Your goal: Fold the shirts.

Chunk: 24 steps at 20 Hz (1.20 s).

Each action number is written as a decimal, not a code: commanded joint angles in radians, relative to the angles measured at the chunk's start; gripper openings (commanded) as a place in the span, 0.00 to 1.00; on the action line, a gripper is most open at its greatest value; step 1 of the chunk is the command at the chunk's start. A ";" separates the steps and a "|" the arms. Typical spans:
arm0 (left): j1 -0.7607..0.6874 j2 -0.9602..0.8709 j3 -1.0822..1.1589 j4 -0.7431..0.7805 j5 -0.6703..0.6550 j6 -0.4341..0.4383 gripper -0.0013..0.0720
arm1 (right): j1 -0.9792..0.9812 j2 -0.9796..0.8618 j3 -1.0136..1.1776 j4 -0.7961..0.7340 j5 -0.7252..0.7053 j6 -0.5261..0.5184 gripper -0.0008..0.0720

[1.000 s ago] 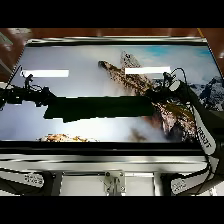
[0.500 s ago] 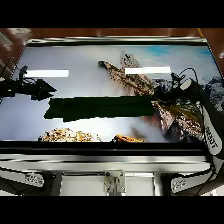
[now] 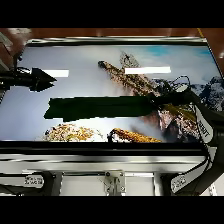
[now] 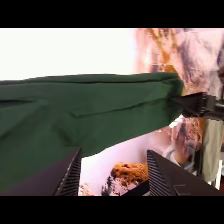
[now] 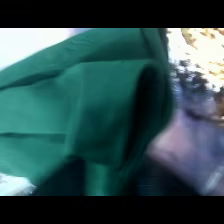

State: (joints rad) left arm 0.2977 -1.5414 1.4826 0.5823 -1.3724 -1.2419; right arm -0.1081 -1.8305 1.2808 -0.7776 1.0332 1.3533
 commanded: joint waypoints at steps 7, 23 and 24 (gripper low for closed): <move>-0.168 0.028 -0.008 -0.066 0.044 0.072 0.25 | 0.010 0.139 0.001 0.091 0.023 -0.056 0.09; -0.895 -0.172 -0.211 -0.192 0.632 0.066 0.06 | 0.008 0.862 0.001 -0.225 0.408 0.278 0.09; -0.940 -0.196 -0.211 -0.217 0.665 0.061 0.06 | 0.008 0.887 0.001 -0.227 0.418 0.285 0.09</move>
State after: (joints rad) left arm -0.5156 -1.6772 1.2755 0.4446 -0.8219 -1.1580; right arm -0.0994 -1.0313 1.2808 -0.9695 1.4075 1.5890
